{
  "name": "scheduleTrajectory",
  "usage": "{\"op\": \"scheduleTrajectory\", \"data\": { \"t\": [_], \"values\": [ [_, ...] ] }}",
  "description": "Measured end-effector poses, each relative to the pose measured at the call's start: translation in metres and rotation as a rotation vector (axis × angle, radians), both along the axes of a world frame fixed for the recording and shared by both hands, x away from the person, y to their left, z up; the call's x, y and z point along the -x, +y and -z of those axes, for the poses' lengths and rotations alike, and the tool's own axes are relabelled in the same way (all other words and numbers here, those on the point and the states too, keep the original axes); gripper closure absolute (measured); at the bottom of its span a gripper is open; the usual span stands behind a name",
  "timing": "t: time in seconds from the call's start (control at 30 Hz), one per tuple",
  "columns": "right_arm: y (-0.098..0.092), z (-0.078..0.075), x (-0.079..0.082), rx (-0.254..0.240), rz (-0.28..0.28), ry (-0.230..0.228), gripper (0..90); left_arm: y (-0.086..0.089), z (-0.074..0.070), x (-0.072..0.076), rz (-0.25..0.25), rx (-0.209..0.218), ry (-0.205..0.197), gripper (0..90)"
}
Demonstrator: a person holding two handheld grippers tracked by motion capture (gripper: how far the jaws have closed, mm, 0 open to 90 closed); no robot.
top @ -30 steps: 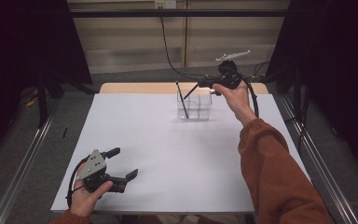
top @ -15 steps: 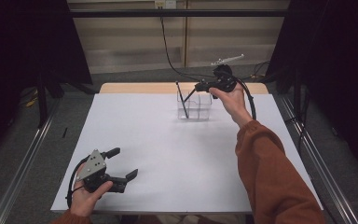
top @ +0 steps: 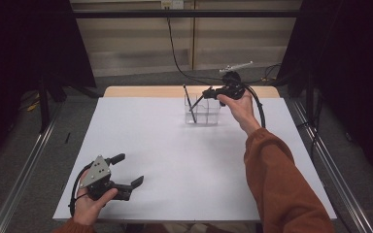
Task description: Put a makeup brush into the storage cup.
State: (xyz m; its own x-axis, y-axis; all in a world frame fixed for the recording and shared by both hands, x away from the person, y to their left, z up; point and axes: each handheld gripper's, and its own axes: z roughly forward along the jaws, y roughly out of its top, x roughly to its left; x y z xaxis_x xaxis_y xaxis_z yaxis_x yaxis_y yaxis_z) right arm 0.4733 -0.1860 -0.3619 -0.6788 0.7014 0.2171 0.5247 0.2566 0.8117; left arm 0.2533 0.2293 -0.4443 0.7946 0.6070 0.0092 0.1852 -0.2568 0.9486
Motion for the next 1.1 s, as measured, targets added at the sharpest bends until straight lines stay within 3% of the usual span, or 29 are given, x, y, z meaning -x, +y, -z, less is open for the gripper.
{"op": "scheduleTrajectory", "data": {
  "t": [0.43,0.67,0.93,1.1],
  "values": [
    [-0.002,0.014,0.000,-0.018,0.006,0.012,83.0,0.000,0.000,0.000,-0.001,-0.004,0.004,2.9],
    [-0.003,0.018,0.002,-0.033,0.005,0.003,77.6,-0.001,0.001,-0.002,0.003,-0.003,0.004,2.9],
    [-0.009,0.022,0.007,-0.060,0.028,-0.015,64.1,-0.001,0.001,-0.004,-0.002,0.004,0.009,2.9],
    [-0.014,0.025,0.012,-0.079,0.048,-0.029,48.7,-0.001,0.001,-0.005,-0.011,0.006,0.014,2.9]
  ]
}}
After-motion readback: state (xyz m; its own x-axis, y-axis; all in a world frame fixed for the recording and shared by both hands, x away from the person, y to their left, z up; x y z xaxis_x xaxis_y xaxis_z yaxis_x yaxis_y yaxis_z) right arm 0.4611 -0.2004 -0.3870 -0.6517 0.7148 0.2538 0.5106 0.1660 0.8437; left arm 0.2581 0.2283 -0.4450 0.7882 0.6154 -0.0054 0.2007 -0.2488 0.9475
